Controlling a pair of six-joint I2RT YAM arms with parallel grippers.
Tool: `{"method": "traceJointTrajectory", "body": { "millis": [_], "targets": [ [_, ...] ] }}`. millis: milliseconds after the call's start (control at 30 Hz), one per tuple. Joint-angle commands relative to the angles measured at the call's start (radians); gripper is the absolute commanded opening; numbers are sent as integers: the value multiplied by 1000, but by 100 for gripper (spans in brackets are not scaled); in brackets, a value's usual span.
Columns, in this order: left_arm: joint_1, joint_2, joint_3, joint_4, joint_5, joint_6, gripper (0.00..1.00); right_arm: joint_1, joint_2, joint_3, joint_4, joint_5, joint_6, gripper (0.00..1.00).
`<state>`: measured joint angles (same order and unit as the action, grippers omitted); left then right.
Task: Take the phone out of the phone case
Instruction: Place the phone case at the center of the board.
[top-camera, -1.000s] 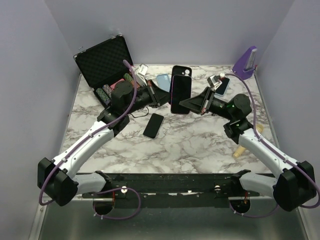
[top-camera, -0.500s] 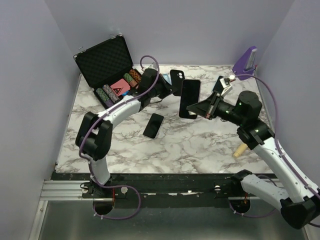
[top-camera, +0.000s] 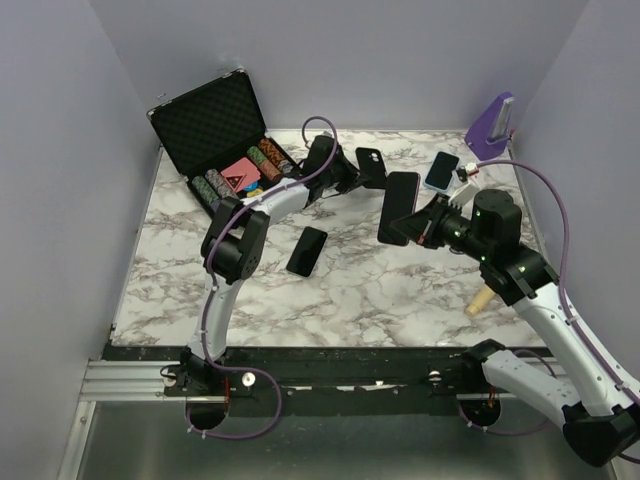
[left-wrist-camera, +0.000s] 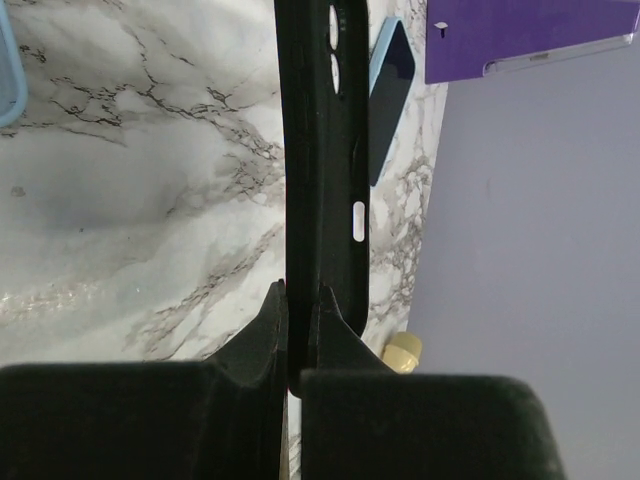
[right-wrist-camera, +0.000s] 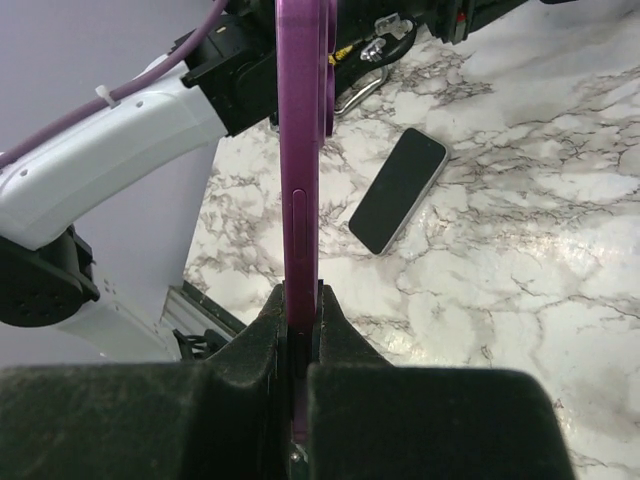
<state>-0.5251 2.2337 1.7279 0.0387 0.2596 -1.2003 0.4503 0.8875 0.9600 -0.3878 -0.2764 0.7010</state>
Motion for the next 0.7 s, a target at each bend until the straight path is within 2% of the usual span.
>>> {"method": "traceJointTrajectory", "body": {
  "millis": [0, 100, 233, 400, 567, 667],
  "targets": [
    [23, 64, 50, 84, 53, -129, 0, 1, -33, -7, 17, 35, -11, 1],
    [45, 133, 120, 99, 69, -176, 0, 2, -41, -14, 17, 37, -1, 1],
    [53, 237, 277, 43, 90, -202, 0, 1, -35, -17, 27, 20, 5, 1],
    [74, 309, 361, 9, 110, -274, 4, 2, -44, -27, 32, 17, 15, 1],
    [92, 362, 432, -63, 150, -309, 24, 1, -35, -38, 43, 14, 20, 1],
    [102, 362, 446, -94, 184, -300, 44, 1, -22, -52, 59, -6, 35, 1]
  ]
}}
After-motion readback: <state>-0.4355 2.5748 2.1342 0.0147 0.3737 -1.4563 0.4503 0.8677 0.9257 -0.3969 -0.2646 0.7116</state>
